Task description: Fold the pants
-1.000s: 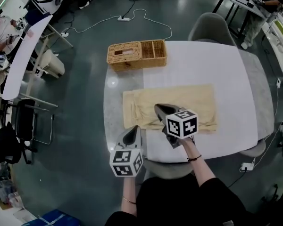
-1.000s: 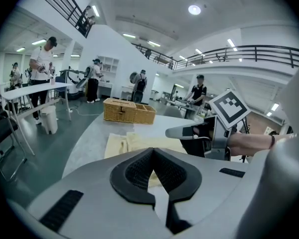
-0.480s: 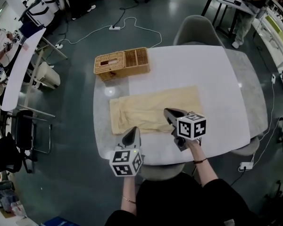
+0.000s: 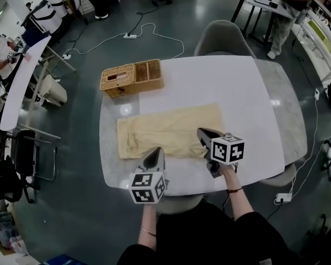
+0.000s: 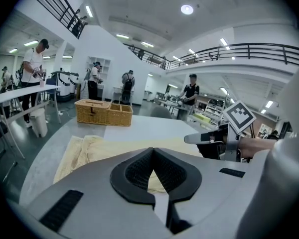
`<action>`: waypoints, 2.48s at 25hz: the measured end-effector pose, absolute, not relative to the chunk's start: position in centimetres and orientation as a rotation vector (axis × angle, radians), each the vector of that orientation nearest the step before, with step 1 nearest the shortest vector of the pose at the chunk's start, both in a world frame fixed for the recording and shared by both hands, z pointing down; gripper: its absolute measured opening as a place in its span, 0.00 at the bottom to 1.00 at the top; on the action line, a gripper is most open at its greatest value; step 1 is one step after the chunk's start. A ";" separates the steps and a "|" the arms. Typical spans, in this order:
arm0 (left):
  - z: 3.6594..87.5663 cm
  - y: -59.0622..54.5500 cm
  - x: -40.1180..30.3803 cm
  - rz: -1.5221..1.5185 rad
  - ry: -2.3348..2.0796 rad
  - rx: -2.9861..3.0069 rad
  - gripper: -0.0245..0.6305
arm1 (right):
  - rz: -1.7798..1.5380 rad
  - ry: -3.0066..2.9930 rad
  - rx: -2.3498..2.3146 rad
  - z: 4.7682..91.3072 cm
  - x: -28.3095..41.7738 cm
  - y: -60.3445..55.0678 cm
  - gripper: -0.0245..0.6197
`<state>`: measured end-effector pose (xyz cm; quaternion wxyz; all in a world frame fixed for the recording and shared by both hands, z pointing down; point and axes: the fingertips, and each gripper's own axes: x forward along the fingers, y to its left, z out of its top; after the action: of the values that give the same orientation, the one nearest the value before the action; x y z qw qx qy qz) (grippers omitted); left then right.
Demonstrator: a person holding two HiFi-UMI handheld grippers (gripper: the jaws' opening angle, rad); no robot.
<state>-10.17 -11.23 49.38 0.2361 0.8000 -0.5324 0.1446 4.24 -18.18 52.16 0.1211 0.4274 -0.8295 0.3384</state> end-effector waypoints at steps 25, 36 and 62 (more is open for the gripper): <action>53.3 -14.4 -5.7 0.520 -1.294 2.201 0.05 | 1.054 -2.113 1.548 58.4 14.8 -22.2 0.21; 54.4 -14.7 -5.1 0.547 -1.264 2.184 0.05 | 1.071 -2.036 1.533 61.4 15.7 -23.0 0.35; 53.8 -14.0 -6.2 0.539 -1.340 2.144 0.05 | 1.141 -2.066 1.453 61.3 14.4 -23.2 0.09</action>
<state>-6.15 -13.96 53.82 0.2748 0.7974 -0.4985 0.2003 14.39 -23.17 61.26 0.1838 0.5153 -0.7328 0.4047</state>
